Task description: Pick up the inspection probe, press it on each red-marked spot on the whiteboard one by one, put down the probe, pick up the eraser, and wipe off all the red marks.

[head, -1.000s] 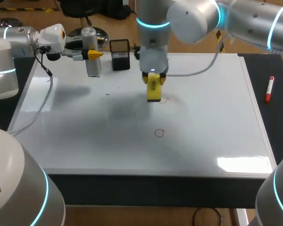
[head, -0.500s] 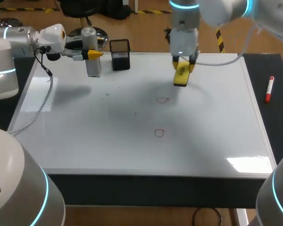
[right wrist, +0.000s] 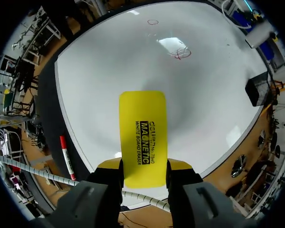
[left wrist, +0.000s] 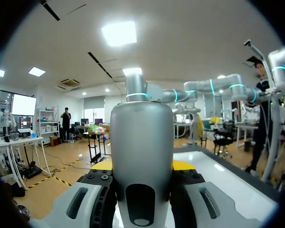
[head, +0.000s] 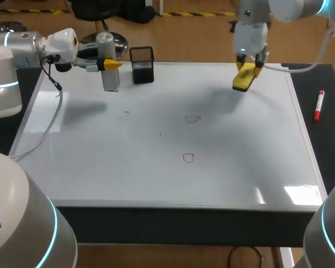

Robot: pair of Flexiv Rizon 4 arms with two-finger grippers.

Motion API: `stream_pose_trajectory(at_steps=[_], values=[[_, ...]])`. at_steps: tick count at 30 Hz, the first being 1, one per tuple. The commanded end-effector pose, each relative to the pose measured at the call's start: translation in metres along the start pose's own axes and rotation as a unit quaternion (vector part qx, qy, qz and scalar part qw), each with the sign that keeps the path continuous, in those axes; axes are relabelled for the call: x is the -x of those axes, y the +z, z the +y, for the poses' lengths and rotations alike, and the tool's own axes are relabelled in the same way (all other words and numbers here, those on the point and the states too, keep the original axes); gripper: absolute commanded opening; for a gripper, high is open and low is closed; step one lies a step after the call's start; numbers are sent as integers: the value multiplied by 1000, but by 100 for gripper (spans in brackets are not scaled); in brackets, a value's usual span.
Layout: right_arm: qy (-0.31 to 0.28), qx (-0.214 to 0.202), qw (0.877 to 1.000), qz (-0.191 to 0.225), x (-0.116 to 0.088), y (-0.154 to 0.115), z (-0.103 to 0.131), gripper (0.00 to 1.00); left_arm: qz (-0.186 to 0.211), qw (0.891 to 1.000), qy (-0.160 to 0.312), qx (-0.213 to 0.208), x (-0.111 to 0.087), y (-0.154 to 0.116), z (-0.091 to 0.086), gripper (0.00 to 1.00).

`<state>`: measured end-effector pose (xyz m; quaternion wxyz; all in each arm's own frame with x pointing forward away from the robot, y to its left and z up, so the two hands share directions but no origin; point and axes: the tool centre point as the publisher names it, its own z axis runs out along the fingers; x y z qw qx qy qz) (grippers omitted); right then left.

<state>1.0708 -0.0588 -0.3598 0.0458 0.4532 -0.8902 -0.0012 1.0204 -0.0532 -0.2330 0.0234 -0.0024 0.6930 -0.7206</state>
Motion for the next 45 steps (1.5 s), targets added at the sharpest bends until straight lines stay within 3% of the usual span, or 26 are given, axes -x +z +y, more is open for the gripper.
stream_pose_trajectory(at_steps=[1,17,45], values=[[10,8,1000,-9,-18,1,-14,0,0,1000,0,0,0,0,-1,0],[59,11,998,-14,-57,5,-55,0,0,1000,0,0,0,0,-1,0],[68,4,998,-10,-60,1,-58,0,0,1000,0,0,0,0,-1,0]])
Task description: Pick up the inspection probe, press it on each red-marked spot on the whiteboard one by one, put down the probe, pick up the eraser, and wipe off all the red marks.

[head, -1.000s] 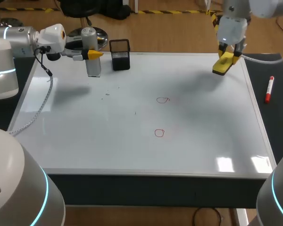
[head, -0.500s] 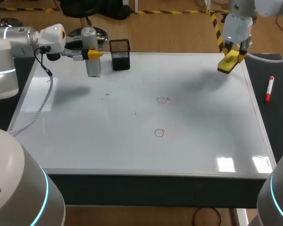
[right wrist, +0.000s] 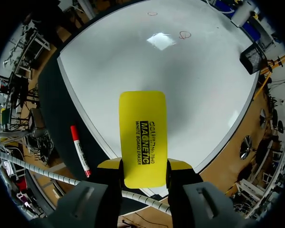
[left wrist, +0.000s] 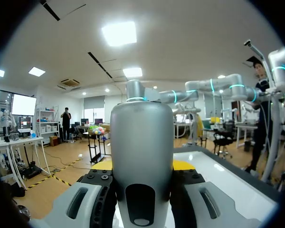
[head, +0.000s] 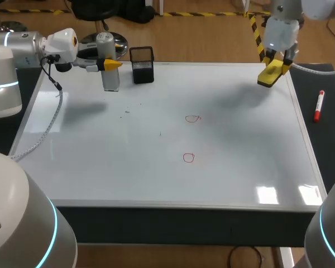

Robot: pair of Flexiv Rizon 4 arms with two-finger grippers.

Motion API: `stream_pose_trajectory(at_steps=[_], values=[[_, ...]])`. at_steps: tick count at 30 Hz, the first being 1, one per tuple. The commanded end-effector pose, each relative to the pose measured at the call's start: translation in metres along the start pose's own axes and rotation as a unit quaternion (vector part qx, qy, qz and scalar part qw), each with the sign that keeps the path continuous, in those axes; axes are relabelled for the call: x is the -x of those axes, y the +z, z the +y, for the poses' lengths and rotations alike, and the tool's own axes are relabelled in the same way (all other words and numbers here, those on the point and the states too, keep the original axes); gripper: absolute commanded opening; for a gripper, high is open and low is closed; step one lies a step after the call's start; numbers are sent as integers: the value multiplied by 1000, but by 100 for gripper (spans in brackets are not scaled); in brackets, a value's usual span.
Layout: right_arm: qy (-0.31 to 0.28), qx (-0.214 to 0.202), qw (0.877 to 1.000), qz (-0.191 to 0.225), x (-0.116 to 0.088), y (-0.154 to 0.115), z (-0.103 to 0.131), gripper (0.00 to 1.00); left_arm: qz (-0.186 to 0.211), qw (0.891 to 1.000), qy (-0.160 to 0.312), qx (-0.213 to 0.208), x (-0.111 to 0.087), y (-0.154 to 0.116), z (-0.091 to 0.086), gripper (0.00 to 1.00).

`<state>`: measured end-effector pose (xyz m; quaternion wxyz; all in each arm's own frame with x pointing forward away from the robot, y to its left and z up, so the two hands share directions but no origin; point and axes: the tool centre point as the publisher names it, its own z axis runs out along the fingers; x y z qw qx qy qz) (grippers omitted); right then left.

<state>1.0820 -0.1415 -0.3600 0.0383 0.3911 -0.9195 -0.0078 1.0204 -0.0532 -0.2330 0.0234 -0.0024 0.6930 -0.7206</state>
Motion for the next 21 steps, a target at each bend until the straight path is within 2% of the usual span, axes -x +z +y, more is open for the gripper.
stream_pose_trajectory(at_steps=[1,5,9,21], values=[[-1,-1,1000,1,0,-1,0,0,0,1000,0,0,0,0,-1,0],[-1,-1,1000,1,0,-1,0,0,-1,1000,4,0,2,0,-3,0],[-1,-1,1000,1,0,-1,0,0,9,1000,16,-4,-7,10,-10,0],[-1,-1,1000,1,0,-1,0,0,69,997,14,-27,-58,68,-20,0]])
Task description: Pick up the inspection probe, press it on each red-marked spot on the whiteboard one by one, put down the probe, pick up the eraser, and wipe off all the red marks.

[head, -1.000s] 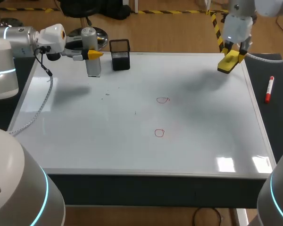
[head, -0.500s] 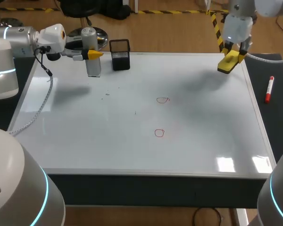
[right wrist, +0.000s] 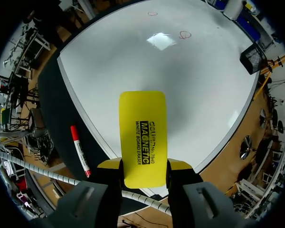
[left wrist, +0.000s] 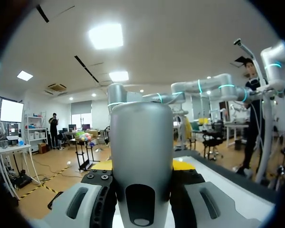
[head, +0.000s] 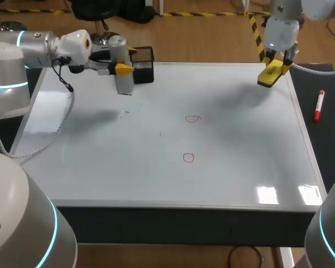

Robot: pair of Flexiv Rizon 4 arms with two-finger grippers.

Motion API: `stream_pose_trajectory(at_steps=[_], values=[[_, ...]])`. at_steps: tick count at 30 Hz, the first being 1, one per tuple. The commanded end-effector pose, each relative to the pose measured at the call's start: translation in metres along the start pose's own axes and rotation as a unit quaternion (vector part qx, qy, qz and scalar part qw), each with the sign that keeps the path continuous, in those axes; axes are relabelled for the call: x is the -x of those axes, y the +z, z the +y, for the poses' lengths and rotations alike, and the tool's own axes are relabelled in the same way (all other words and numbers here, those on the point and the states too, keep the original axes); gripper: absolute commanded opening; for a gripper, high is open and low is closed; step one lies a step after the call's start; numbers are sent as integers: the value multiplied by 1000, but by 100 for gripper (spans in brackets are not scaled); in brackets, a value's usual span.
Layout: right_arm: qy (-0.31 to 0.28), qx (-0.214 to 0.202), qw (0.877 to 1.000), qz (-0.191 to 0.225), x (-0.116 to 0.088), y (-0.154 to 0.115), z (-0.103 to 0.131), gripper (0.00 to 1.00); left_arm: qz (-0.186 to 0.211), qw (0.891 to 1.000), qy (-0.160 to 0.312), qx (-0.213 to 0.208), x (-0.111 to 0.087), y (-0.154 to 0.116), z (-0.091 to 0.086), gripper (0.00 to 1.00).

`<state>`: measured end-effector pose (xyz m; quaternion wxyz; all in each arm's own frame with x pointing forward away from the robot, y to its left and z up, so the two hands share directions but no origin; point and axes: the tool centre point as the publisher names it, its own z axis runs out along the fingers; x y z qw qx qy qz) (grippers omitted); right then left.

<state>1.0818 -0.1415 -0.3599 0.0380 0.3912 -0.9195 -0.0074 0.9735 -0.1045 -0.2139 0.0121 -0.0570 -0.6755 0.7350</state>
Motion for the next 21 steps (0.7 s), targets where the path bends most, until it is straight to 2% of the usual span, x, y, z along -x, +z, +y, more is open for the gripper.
stream_pose_trajectory(at_steps=[1,5,11,21], values=[[-1,-1,1000,1,0,-1,0,0,5,1000,-4,-6,-10,25,-2,0],[-1,-1,1000,1,0,-1,0,0,43,999,-2,5,-25,54,-7,0],[-1,-1,1000,1,0,-1,0,0,94,996,4,-9,-40,91,-11,0],[-1,-1,1000,1,0,-1,0,0,131,991,-12,-25,-49,129,-3,0]])
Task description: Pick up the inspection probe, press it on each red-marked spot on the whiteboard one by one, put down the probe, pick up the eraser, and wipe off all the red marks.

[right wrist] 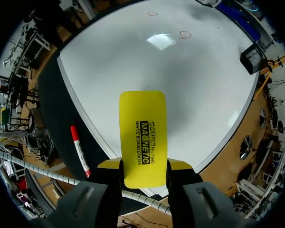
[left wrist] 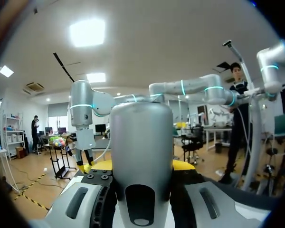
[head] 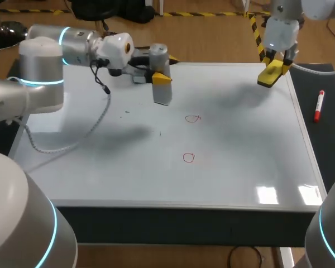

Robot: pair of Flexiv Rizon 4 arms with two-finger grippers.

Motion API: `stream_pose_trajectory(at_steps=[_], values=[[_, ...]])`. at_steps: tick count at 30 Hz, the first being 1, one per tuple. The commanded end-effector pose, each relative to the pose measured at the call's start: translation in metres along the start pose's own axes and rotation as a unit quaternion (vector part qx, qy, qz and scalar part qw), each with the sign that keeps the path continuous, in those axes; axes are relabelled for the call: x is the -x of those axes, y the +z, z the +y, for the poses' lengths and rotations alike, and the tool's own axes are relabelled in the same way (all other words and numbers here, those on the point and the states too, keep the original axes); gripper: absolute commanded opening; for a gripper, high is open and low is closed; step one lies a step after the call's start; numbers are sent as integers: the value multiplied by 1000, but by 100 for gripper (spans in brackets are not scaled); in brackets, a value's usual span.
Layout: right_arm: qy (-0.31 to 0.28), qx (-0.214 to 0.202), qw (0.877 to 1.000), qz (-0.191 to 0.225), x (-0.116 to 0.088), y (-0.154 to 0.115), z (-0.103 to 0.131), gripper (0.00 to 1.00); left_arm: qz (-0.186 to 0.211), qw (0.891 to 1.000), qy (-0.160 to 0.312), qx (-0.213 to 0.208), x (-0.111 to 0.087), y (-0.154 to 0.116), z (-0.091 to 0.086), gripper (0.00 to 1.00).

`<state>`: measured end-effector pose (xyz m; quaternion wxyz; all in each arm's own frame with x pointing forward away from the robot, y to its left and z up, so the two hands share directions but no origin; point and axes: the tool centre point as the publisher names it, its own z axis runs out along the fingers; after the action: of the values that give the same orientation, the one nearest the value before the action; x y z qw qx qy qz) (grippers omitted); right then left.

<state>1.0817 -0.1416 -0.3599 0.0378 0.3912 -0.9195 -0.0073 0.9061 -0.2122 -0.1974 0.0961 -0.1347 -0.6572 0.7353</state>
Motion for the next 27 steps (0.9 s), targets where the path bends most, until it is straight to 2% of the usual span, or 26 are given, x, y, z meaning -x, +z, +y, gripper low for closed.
stream_pose_trajectory(at_steps=[1,14,18,27], values=[[-1,-1,1000,1,0,-1,0,0,23,1000,-5,-10,10,15,10,0],[-1,-1,1000,1,0,-1,0,0,61,997,-32,-28,15,62,36,0],[-1,-1,1000,1,0,-1,0,0,68,996,-36,-38,17,70,43,0],[-1,-1,1000,1,0,-1,0,0,75,996,-35,-30,23,79,60,0]])
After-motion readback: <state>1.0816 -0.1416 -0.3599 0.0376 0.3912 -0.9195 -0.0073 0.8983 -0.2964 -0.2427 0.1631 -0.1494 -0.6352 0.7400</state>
